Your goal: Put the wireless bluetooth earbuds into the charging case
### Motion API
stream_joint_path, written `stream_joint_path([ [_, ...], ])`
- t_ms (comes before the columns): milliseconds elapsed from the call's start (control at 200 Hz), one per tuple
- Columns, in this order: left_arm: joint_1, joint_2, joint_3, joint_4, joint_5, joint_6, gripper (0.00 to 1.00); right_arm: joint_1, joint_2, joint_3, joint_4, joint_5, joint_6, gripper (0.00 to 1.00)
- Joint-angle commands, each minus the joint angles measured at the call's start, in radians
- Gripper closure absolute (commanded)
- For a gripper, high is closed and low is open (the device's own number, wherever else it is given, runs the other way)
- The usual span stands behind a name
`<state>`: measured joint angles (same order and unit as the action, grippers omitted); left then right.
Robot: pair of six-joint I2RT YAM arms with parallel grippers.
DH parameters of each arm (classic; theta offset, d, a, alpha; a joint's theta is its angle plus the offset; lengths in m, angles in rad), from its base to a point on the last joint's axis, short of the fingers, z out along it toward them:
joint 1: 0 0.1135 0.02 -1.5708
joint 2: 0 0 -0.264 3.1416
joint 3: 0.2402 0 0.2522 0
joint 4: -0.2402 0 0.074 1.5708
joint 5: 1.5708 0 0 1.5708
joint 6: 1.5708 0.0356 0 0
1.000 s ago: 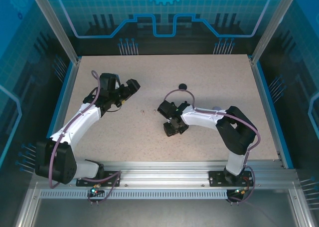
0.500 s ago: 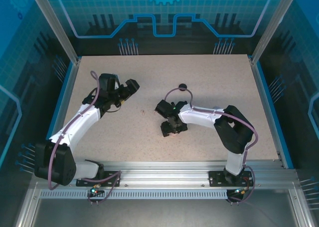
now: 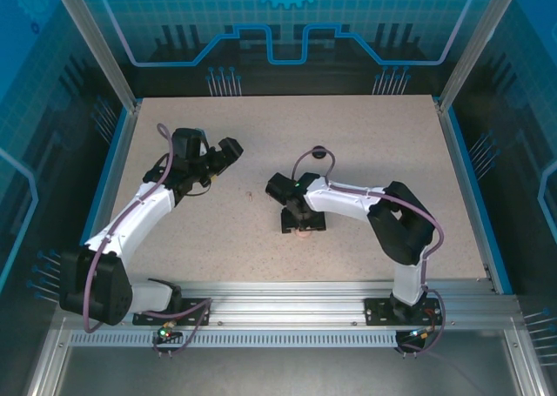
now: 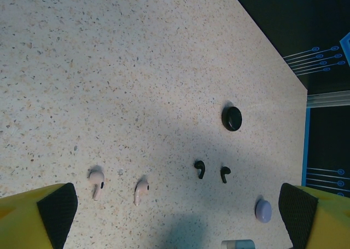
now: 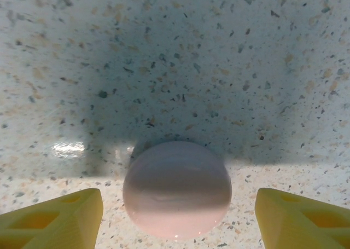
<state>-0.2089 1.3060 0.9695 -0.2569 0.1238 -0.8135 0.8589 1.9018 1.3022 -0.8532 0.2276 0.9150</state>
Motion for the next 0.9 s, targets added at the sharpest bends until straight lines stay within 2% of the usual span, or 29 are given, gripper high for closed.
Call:
stream_joint_path([
  [0,-0.007,-0.027,-0.002,0.000,-0.013,-0.003,0.01,0.015,0.023,0.005,-0.017,0.016,0.030,0.26],
  [405,-0.007,-0.028,-0.003,-0.007,-0.018,0.005,0.01,-0.003,0.059,-0.032,0.036,0.005,0.012,0.35],
  [640,-0.007,-0.028,-0.007,-0.003,-0.006,0.011,0.01,-0.015,0.025,-0.069,0.061,-0.011,0.004,0.53],
  [760,-0.007,-0.040,-0.035,0.053,0.039,0.021,0.01,-0.017,-0.025,-0.071,0.066,-0.020,0.005,0.59],
  [895,-0.006,-0.080,-0.125,0.165,0.061,0.001,0.01,-0.034,-0.114,-0.053,0.066,-0.046,0.005,0.60],
])
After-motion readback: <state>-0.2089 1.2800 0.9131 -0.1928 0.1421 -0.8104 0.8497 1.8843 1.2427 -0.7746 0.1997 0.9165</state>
